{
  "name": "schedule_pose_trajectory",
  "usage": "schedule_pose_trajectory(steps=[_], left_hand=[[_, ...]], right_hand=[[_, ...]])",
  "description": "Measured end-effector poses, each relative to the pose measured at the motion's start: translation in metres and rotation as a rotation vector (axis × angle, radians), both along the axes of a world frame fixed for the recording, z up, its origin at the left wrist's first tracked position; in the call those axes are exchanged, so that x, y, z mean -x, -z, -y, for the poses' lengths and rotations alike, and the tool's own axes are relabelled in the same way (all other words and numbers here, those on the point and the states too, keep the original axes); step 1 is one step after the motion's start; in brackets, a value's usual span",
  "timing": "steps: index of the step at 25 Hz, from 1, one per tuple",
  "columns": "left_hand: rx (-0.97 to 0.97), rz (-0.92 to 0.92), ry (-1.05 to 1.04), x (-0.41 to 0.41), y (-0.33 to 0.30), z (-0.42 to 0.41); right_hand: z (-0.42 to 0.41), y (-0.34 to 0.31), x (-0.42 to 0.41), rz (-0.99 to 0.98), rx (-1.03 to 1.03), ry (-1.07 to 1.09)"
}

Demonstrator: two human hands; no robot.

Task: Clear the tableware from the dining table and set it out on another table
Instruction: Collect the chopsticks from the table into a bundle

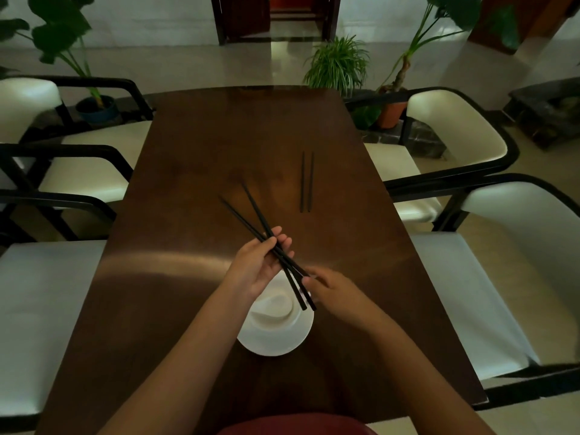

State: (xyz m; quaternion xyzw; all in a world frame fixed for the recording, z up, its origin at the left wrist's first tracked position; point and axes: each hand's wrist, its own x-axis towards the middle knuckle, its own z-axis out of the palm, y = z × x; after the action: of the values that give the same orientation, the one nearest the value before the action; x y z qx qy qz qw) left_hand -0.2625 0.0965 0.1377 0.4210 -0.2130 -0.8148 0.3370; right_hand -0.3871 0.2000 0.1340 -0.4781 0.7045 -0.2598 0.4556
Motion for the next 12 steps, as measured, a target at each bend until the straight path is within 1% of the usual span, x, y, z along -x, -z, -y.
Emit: schedule_pose_trajectory(steps=[1,3,5,7,9,12], left_hand=[[0.001,0.004,0.012,0.002,0.001,0.001],[0.018,0.020,0.019,0.007,0.003,0.004],[0.053,0.028,0.037,0.009,0.006,0.010],[0.085,0.045,0.099,0.010,0.009,0.018],[0.111,0.113,0.161,0.011,0.013,0.028],[0.097,0.164,0.128,0.020,0.018,0.051]], right_hand=[[0.004,-0.002,-0.003,0.046,-0.042,-0.057],[0.011,0.001,-0.009,0.098,-0.050,-0.074],[0.018,0.006,-0.012,0.192,-0.028,-0.004],[0.029,0.010,-0.014,0.258,-0.022,0.083],[0.044,0.012,-0.013,0.269,-0.027,0.105],[0.074,0.012,0.000,0.293,-0.080,0.031]])
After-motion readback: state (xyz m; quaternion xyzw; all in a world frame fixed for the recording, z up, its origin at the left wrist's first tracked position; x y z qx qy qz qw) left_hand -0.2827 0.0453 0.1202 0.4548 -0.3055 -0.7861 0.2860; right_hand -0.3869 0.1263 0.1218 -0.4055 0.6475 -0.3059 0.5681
